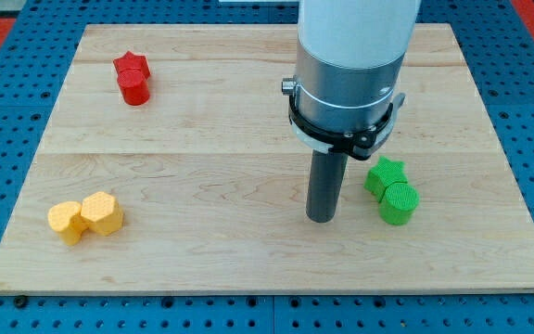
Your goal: Move arm to the left of green blocks
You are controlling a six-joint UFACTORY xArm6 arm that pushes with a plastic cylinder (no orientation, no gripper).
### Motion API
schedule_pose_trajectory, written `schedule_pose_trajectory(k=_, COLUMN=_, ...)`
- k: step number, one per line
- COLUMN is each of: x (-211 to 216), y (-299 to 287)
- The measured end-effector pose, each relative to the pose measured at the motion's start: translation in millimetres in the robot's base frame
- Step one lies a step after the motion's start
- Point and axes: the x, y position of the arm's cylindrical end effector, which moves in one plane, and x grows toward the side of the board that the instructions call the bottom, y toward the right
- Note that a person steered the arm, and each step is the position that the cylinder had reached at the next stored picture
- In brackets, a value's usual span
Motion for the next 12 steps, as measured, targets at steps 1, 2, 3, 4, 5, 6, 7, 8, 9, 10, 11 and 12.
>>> schedule_pose_trajectory(k=1, x=0, y=0)
schedule_pose_trajectory(k=2, x=3, y=-4)
schedule_pose_trajectory(k=3, x=3, y=-4)
schedule_pose_trajectory(k=4, x=3, y=-4)
schedule_pose_trajectory(k=5, x=3, y=1)
schedule_pose_trajectory(k=6, x=3, y=11)
schedule_pose_trajectory(k=7, x=3, y=25)
schedule_pose_trajectory(k=8, x=3, y=26)
schedule_pose_trajectory(k=9, x=3, y=26)
schedule_pose_trajectory(k=10, x=3, y=27)
schedule_pose_trajectory(k=11, x=3, y=28)
schedule_pose_trajectory(k=12, x=3, y=47)
